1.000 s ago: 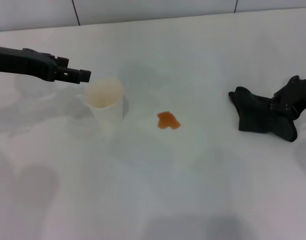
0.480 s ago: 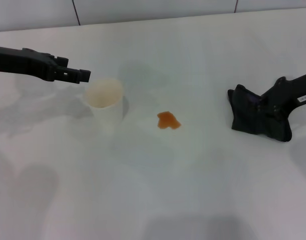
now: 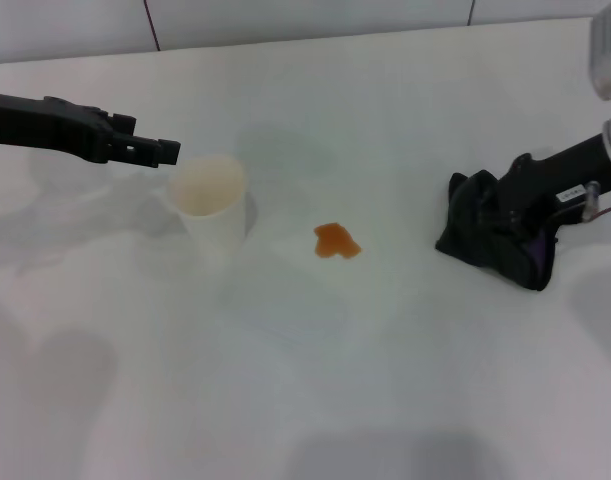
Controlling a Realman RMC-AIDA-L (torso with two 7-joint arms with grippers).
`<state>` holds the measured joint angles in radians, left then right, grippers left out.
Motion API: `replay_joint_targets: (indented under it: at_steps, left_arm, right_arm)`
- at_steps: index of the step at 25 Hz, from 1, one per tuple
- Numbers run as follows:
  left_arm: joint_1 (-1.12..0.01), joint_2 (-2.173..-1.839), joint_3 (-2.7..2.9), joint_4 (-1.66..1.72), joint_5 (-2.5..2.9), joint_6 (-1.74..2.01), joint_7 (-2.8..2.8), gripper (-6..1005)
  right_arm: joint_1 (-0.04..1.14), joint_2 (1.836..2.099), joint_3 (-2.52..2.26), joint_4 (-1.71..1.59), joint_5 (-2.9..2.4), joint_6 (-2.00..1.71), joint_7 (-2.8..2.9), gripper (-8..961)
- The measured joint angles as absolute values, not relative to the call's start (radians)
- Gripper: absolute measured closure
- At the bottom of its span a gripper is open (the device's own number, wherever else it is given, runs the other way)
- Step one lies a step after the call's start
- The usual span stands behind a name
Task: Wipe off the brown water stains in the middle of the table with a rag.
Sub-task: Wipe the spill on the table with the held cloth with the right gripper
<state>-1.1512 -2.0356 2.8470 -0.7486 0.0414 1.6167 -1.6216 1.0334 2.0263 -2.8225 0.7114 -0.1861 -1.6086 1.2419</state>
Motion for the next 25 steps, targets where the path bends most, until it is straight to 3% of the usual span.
replay_joint_targets:
  at_steps: [25]
  left_arm:
    - [-1.142, -2.036, 2.847, -0.749, 0.041, 1.616, -1.617, 109]
  right_arm:
    - [1.122, 2.026, -2.823, 0.518, -0.232, -1.517, 1.261, 942]
